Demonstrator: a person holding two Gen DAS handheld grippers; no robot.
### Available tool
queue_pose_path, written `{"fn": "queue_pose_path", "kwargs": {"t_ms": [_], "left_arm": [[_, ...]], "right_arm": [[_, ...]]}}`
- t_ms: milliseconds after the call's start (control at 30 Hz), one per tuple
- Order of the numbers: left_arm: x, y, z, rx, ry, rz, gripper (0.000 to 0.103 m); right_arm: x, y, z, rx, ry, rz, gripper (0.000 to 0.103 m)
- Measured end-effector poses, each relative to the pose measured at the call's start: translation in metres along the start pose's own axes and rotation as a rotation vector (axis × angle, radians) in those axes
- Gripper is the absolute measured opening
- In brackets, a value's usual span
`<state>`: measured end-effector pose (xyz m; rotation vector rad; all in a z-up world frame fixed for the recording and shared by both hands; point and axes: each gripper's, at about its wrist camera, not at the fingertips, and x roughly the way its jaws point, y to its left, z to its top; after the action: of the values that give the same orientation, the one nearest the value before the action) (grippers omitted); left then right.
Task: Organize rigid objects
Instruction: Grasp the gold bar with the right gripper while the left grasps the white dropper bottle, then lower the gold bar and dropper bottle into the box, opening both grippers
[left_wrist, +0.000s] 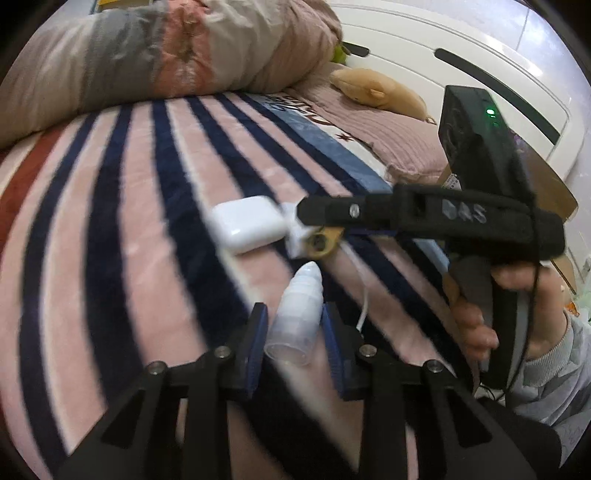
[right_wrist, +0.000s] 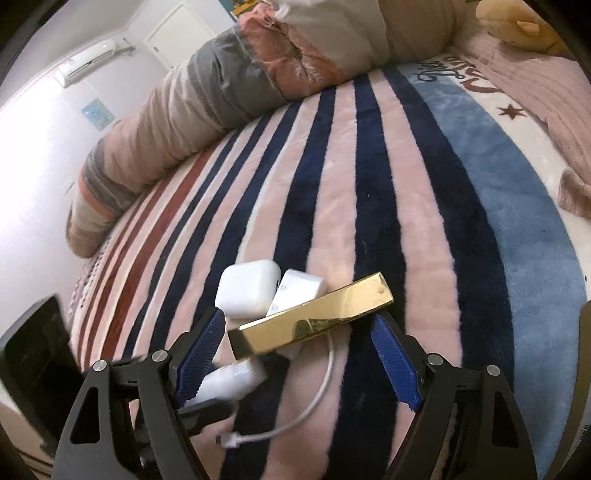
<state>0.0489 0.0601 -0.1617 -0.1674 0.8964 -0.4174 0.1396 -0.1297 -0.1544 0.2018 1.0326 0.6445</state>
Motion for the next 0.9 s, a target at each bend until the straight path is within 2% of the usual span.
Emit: {"fn": "queue_pose_path", "kwargs": {"t_ms": [67,133,200,300,533,700,867,900], "left_arm": [[-0.012,0.008,-0.009,-0.022,-0.013,0.039,0.026],[-0.021,0.018,-0.014,-0.054,-0.025,0.062,0.026],[-0.025,0.024,-0.017,-0.07,-0.032,0.075,0.026],[-0.029,0.028,-0.021,-0.081,-0.036,0.082,0.026],[-0.026,0.026,-0.02,-0.089,-0.033,0.1,0.026],[-0.02,0.026,-0.017,-0.106,-0.032,0.112,0.031],[-0.012,0.02,-0.015,-0.086,-0.036,0.16,0.031],[-0.012,0.02,-0.016,-0.081,-0.039,0.173,0.027]], "right_arm": [[0.003,0.003,0.001,-0.008,-0.012,-0.033,0.072],[0.006,0.005,0.001,-0.02,-0.027,-0.101,0.044],[0.004,0.005,-0.001,-0.031,-0.038,-0.138,0.021],[-0.004,0.004,-0.006,-0.055,-0.04,-0.161,0.014],[-0.032,0.012,-0.036,-0.173,-0.017,-0.225,0.014],[-0.033,0.016,-0.051,-0.23,-0.004,-0.283,0.014],[-0.032,0.02,-0.062,-0.288,-0.019,-0.313,0.014],[-0.033,0.021,-0.062,-0.291,-0.023,-0.318,0.014]]}}
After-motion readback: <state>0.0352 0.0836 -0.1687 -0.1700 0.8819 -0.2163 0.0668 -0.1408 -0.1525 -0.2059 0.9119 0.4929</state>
